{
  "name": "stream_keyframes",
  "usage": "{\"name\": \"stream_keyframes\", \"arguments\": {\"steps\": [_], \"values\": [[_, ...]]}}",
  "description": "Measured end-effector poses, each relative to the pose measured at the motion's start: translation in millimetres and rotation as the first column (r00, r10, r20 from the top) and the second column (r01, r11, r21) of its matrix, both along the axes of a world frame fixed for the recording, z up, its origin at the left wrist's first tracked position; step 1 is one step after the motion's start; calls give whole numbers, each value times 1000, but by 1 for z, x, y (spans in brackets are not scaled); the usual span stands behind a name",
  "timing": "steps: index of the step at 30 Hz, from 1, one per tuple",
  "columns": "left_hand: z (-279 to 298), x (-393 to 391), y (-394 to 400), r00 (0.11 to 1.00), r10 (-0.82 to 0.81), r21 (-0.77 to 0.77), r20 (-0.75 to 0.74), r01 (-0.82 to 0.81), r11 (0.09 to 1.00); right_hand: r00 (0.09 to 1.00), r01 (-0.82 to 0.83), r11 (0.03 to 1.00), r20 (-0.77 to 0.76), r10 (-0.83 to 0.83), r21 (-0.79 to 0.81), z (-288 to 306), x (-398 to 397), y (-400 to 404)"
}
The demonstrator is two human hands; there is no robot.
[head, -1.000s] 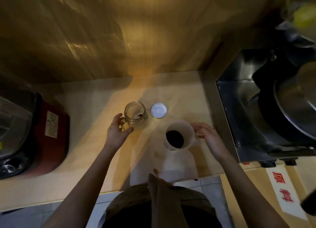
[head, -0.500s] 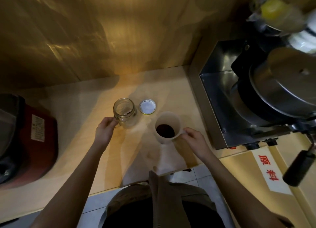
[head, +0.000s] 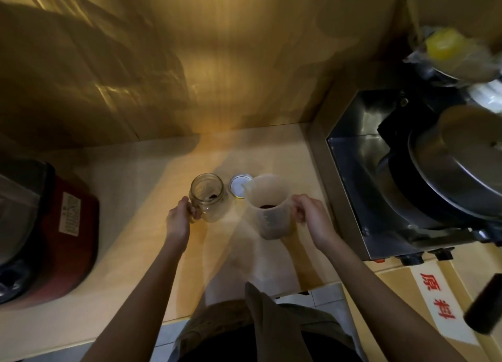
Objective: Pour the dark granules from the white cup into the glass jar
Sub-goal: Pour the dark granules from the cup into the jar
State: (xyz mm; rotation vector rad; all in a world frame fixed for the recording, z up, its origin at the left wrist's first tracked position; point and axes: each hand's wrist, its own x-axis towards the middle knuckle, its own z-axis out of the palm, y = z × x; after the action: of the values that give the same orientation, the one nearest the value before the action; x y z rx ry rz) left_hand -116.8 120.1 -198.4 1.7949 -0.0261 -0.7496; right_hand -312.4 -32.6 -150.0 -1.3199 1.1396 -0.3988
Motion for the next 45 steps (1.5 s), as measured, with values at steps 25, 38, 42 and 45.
{"name": "stream_keyframes", "arguments": {"steps": [25, 38, 42, 45], "values": [[122, -6, -3, 802, -110, 51, 587, 99, 994, 834, -515, 257, -408, 371, -818, 176, 95, -44], [140, -13, -21, 790, -39, 70, 612, -5, 998, 667, -697, -203, -725, 171, -688, 221, 125, -18], [141, -15, -24, 794, -20, 65, 608, -25, 998, 673, -697, -200, -724, 149, -689, 224, 126, -18], [143, -15, -26, 798, -6, 70, 603, -46, 996, 672, -697, -216, -728, 138, -684, 224, 126, -16]]}}
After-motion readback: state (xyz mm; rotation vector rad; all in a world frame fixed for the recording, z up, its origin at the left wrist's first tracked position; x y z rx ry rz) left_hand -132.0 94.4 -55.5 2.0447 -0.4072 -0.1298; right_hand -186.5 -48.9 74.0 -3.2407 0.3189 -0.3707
